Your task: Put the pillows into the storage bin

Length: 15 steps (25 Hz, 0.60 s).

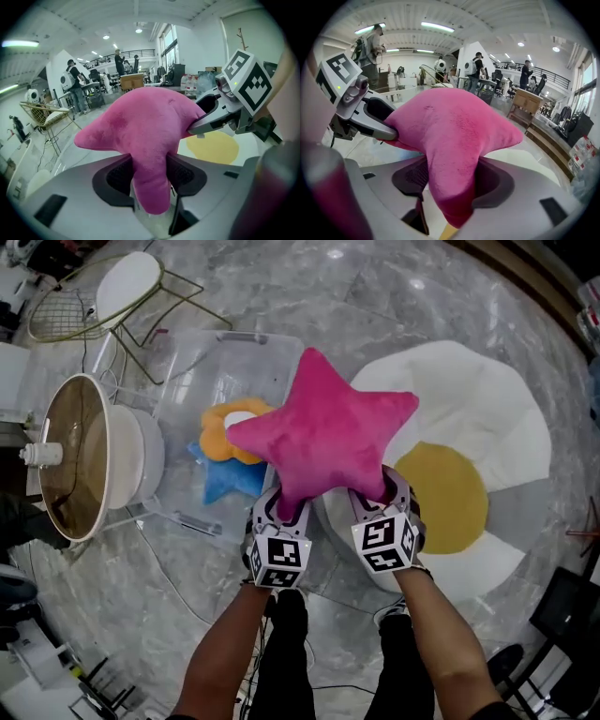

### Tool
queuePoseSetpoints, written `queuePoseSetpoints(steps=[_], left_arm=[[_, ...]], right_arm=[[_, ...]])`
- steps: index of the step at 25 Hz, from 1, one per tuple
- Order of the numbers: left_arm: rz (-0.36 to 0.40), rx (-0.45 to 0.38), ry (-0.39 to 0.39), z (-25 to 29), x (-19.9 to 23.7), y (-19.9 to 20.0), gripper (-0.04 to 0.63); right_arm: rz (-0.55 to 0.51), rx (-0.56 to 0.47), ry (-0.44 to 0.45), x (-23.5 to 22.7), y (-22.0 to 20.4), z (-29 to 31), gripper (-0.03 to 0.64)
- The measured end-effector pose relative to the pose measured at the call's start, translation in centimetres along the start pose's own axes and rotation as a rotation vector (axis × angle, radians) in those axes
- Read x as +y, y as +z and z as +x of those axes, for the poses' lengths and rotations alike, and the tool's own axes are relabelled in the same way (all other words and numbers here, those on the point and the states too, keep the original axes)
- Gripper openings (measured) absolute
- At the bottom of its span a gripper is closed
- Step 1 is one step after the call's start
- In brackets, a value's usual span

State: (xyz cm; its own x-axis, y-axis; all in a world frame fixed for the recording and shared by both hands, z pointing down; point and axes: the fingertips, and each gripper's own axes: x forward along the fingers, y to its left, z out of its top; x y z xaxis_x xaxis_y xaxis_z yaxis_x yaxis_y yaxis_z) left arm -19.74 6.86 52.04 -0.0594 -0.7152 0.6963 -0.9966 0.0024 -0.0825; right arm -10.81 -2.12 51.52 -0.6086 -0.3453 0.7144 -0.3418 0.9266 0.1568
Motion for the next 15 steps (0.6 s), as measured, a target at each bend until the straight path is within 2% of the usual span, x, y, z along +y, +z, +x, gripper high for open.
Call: queuePoseSetpoints(steps=[7,15], left_arm=[[-0.094,0.051,0.078,-4.3,9.4,-6.1,0.219],[-0.242,0.127,0.144,-8.7,16.3,-14.6,0.225]], right_arm=[[-0.088,0.016,0.102,9.6,6.3,4.6,0.285],[-0.233,0.059,0.226,20.1,10.4,8.9,0.29]])
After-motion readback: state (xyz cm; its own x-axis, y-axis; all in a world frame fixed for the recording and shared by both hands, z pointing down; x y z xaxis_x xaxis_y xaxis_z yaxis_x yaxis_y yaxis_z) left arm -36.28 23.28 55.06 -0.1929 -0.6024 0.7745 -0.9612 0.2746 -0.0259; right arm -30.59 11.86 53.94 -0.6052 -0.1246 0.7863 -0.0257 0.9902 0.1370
